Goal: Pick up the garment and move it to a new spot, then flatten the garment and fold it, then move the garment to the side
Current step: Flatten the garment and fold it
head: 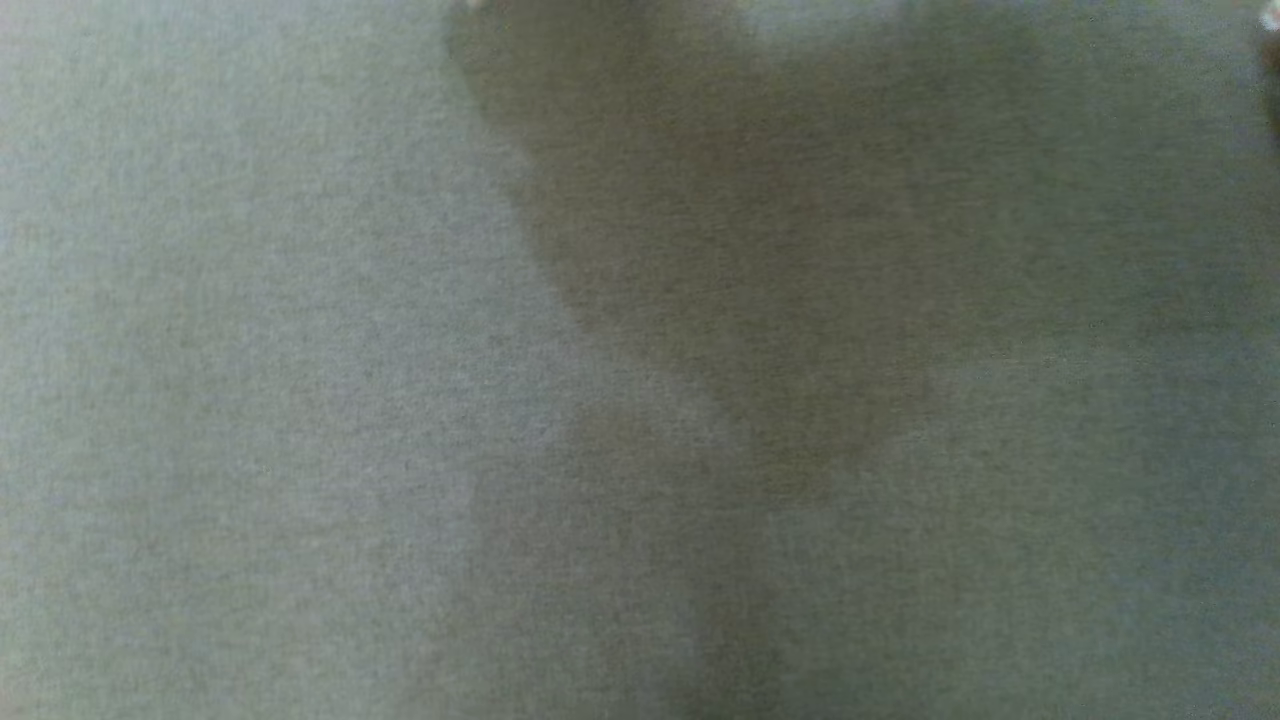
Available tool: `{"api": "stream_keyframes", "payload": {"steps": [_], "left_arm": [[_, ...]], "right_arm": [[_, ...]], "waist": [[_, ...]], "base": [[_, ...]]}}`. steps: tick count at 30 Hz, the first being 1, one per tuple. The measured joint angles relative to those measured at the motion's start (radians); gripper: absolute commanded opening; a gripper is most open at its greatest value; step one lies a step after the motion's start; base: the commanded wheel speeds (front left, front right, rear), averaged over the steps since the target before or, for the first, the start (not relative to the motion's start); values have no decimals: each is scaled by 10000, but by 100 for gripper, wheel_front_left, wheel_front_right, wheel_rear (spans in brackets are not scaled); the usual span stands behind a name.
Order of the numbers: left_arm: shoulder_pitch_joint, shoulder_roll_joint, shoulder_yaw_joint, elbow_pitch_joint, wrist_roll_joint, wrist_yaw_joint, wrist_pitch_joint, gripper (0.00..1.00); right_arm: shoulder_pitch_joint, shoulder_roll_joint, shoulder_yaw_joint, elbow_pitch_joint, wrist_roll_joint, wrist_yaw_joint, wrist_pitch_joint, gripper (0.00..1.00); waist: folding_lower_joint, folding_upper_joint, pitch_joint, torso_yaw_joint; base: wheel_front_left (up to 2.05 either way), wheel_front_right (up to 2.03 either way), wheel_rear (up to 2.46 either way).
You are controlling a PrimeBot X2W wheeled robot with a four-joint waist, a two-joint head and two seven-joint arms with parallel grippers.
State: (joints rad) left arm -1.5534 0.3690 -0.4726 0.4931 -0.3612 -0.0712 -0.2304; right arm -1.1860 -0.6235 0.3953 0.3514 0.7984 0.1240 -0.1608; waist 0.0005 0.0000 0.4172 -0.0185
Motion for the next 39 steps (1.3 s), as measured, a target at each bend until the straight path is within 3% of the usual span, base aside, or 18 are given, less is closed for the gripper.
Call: {"api": "stream_keyframes", "payload": {"steps": [7,11,16,21,26,33,39], "left_arm": [[1306,-82,-370,-683,-267,-316,-274,0],[3654,176,-539,-1747,-347,-301,-274,0],[6929,587,-759,-3294,-334,165,-274,0],[10092,867,-1024,-4527,17,828,-274,0],[12093,986,-1162,-5223,107,1348,-272,0],[14223,1411,-1392,-6128,-92,1816,-38,0],[14986,1735,-1423,-6947,-228,2052,370,0]], "right_arm": [[181,-376,1166,727,-199,0,-604,0],[1049,-384,1561,941,-188,0,-811,0],[2746,-627,1689,1016,-63,0,-905,0],[5553,-742,1070,221,-184,0,-917,0],[7933,-460,182,-337,-727,0,-917,0],[10655,-42,-788,-1087,-1279,0,-917,0],[11610,134,-1149,-1471,-1486,0,-917,0]], "waist": [[-3,0,557,329],[-4,0,556,422],[-6,0,298,489],[-7,0,-225,579],[-8,1,-757,541],[-9,1,-1562,451],[-7,1,-1835,279]], "base": [[0,0,0],[0,0,0],[0,0,0],[0,0,0],[0,0,0],[0,0,0],[0,0,0]]}}
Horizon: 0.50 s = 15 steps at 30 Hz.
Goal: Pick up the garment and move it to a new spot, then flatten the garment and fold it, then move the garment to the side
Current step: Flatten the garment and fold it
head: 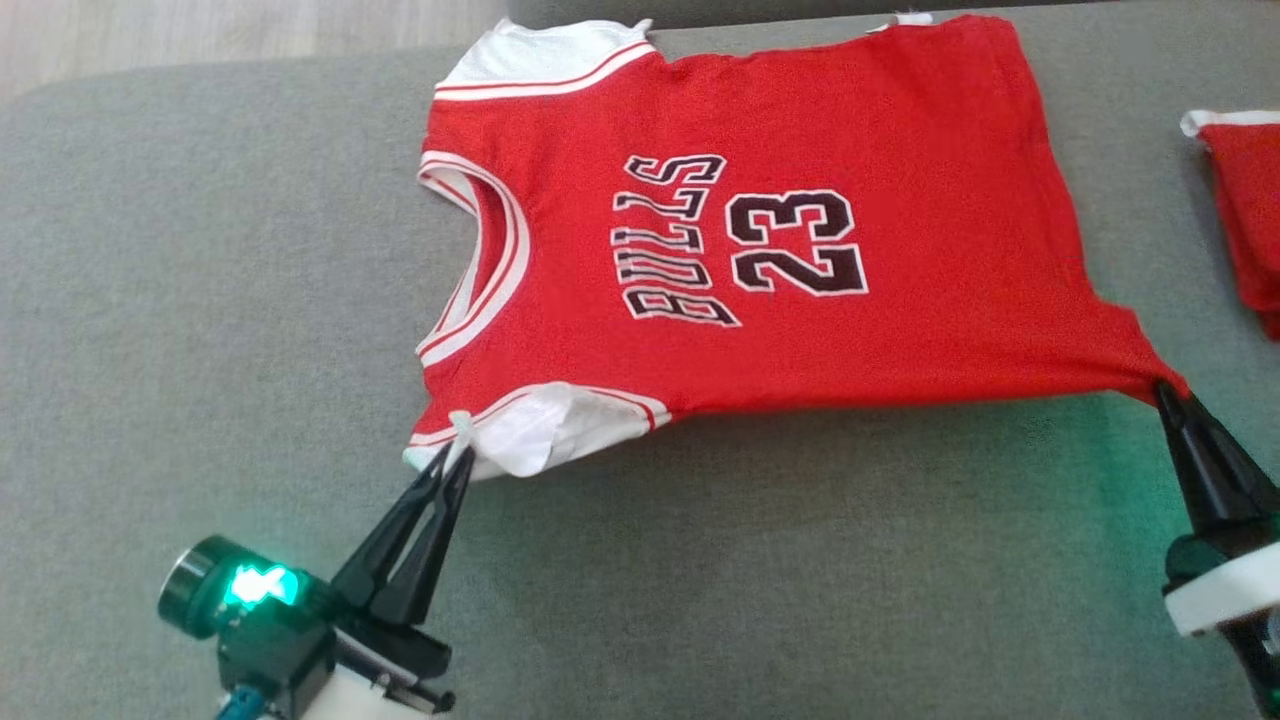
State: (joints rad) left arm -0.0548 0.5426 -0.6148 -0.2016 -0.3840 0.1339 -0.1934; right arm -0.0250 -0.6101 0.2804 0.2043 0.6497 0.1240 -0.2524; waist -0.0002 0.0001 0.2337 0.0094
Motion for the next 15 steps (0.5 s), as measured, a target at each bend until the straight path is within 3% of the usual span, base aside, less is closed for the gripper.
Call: {"api": "stream_keyframes", "payload": {"steps": [6,15], "left_arm": [[-628,-44,111,125,-17,59,-2,0],[-3659,-539,44,1960,520,-740,-2,0]], "right_arm": [[-281,186,75,42,207,0,222,0],[-2464,196,656,874,366,0,343,0]], "waist": [[2,0,217,-60],[4,0,879,-227]], "base": [[0,0,0],[0,0,0]]}}
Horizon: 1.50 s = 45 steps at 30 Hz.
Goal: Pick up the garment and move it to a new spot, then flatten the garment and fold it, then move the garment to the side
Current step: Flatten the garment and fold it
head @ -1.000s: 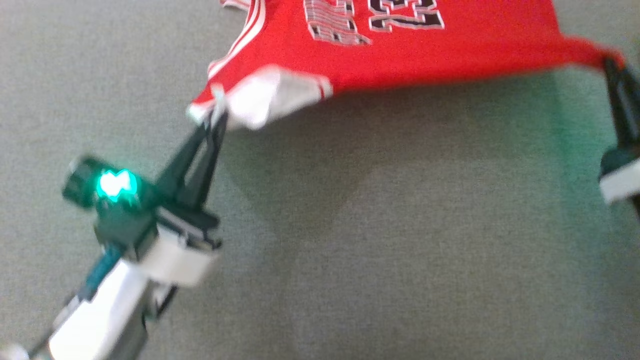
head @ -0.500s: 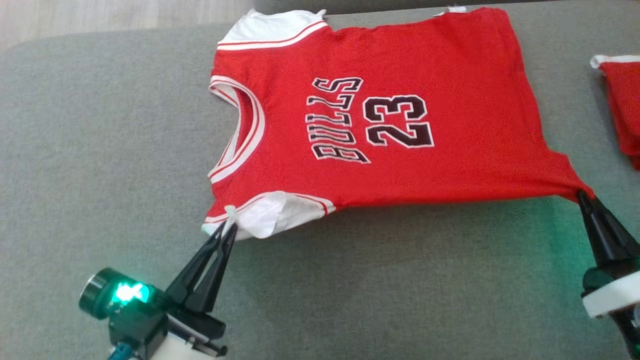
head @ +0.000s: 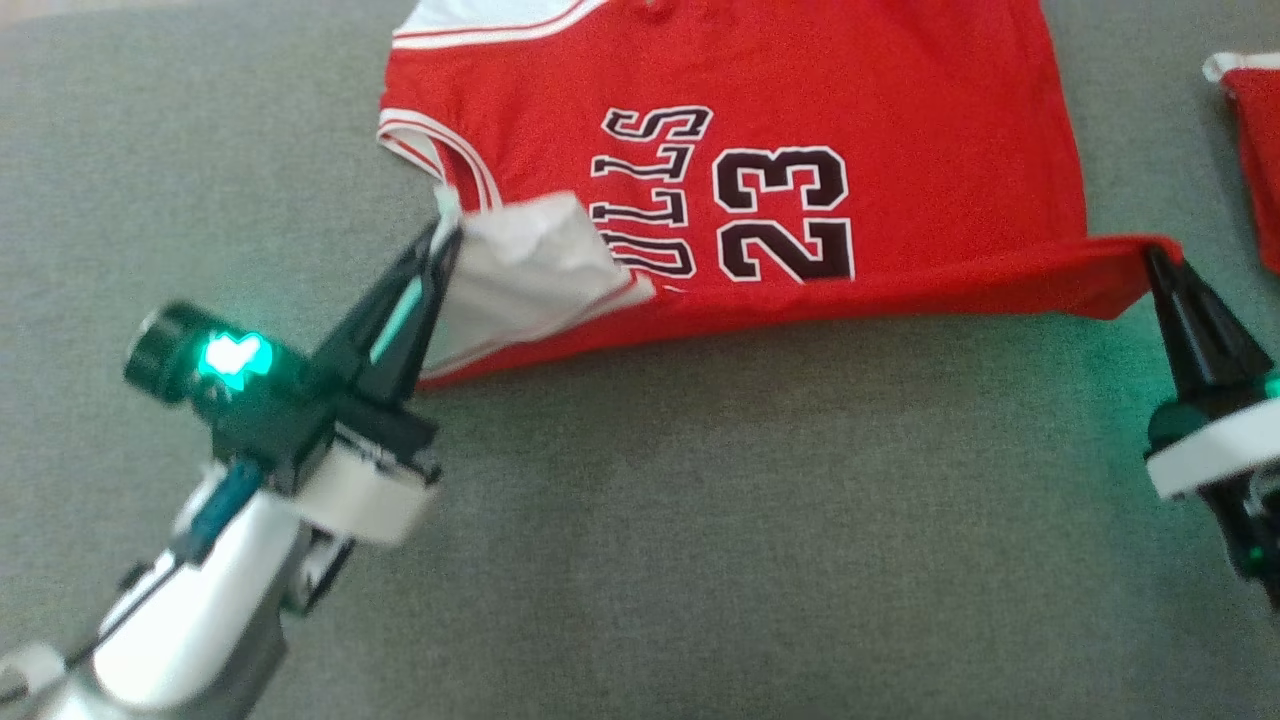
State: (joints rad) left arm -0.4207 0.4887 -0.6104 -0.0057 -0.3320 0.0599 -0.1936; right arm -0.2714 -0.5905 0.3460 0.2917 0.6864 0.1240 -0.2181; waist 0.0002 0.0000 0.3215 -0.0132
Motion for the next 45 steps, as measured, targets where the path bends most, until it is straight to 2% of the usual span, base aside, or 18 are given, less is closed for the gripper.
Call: {"api": "stream_keyframes", "payload": {"steps": [8,15,21,22,23,24,27,30,35,39,45], "left_arm": [[-1944,-265,-56,1465,543,-433,-140,0],[-3185,-339,-188,2318,1120,-568,-295,0],[-3641,-456,-313,3152,1404,-594,-366,0],[-3653,-514,-314,3266,1375,-594,-366,9],[-3653,-575,-318,3381,1373,-591,-366,78],[-3651,-642,-318,3490,1342,-564,-366,100],[-3591,-794,-224,3647,1083,-244,-368,100],[-3126,-986,230,3522,583,332,-382,100],[-1147,-1216,642,2851,-58,1281,-466,100],[127,-1388,729,2569,-539,1708,-399,100],[692,-1476,796,2924,-788,2234,188,100]], "right_arm": [[-1712,-40,892,828,105,0,115,0],[-2875,-56,1716,1595,353,0,69,0],[-3778,-58,2408,2184,612,0,-59,0],[-3907,-58,2543,2255,648,0,-117,7],[-4020,-59,2675,2324,667,0,-121,100],[-4117,-58,2788,2414,675,0,-125,100],[-4266,-48,2897,2644,677,0,-276,100],[-4263,23,2895,2713,694,0,-299,100],[-3993,130,2575,2424,545,0,-301,100],[-3469,142,2272,2245,420,0,-326,100],[-3104,201,2069,2163,291,0,-326,100]], "waist": [[1,0,607,-193],[0,0,1113,-250],[-1,0,1360,-239],[-1,0,1374,-237],[-1,0,1380,-230],[-1,0,1379,-222],[-1,0,1317,-204],[-2,0,1158,-213],[-3,0,859,-222],[-4,0,657,-234],[-4,0,541,-296]], "base": [[0,0,0],[0,0,0],[0,0,0],[0,0,0],[0,0,0],[0,0,0],[0,0,0],[0,0,0],[0,0,0],[0,0,0],[0,0,0]]}}
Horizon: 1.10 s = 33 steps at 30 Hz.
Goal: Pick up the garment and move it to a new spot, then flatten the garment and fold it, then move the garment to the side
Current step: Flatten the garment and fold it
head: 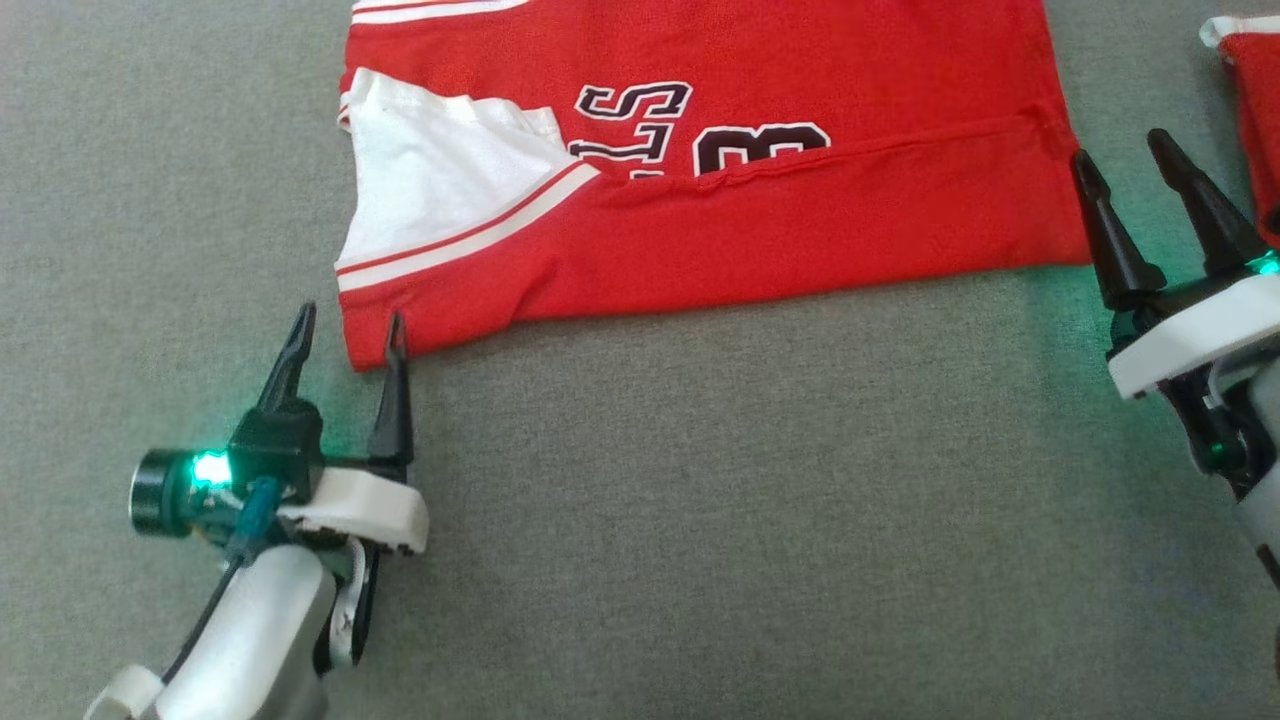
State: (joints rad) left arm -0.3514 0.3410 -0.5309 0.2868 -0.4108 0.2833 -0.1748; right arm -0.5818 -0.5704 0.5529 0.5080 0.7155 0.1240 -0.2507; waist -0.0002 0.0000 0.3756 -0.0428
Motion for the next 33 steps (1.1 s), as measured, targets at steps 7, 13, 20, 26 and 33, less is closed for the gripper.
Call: {"api": "stream_keyframes", "payload": {"steps": [7,13,20,26,33], "left_arm": [[84,-77,58,596,-222,50,236,100],[-207,-155,-307,706,-399,-570,1003,0],[-101,-144,-535,313,-393,-541,1012,0],[-105,-42,-639,-186,-111,-462,988,0],[-110,50,-692,-343,-111,-462,953,0]], "right_arm": [[71,52,-82,-79,-59,0,0,100],[224,33,-86,6,-86,0,0,100],[396,23,-167,412,222,0,-2,100],[591,59,276,1195,830,0,69,100],[363,-10,1129,1563,1653,0,577,0]], "waist": [[1,0,106,-22],[1,0,95,52],[2,0,-90,272],[1,0,-121,475],[2,0,-147,606]], "base": [[0,0,0],[0,0,0],[0,0,0],[0,0,0],[0,0,0]]}}
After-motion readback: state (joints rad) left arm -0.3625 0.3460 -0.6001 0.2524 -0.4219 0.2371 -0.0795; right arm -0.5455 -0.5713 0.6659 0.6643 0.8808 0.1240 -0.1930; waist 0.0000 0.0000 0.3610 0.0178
